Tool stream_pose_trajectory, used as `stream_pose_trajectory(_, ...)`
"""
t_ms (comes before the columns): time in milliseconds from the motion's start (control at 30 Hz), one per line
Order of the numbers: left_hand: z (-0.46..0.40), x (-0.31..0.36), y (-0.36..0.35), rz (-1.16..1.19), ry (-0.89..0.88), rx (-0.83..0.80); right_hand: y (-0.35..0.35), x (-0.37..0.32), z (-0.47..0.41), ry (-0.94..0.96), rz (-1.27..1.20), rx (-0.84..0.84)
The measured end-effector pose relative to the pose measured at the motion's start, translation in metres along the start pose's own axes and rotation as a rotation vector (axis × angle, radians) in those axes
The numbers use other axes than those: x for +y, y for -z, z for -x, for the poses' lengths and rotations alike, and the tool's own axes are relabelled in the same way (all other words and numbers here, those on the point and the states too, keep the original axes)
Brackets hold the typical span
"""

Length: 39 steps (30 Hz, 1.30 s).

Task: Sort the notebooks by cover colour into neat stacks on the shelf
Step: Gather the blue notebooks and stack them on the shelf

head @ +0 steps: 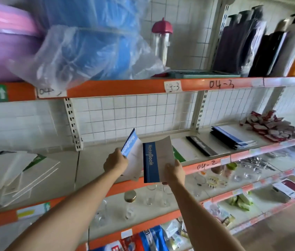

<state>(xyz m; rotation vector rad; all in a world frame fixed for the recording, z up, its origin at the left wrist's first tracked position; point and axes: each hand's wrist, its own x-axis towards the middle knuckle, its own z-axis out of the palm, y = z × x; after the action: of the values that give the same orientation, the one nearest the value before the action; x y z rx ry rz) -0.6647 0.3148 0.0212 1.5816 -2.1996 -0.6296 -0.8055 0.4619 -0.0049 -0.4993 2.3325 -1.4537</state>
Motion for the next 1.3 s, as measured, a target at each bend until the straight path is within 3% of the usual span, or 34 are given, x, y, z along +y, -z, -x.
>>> stream_pose_trajectory(333,0.006,0.076,-0.047,-0.043,0.062,-0.021,0.050,0.017,-0.060,-0.034,-0.024,-0.023)
stream_pose_trajectory(667,-0.034,0.141,-0.085,0.031,-0.030,-0.069,0.097,0.007,-0.126,0.003,0.044,0.067)
stream_pose_trajectory(967,-0.053,0.219,-0.144,0.029,-0.090,-0.153,0.146,0.043,-0.193,-0.041,0.090,0.142)
stream_pose_trajectory(1300,-0.060,0.337,-0.211,0.043,-0.026,-0.065,0.239,0.046,-0.317,0.120,0.162,0.134)
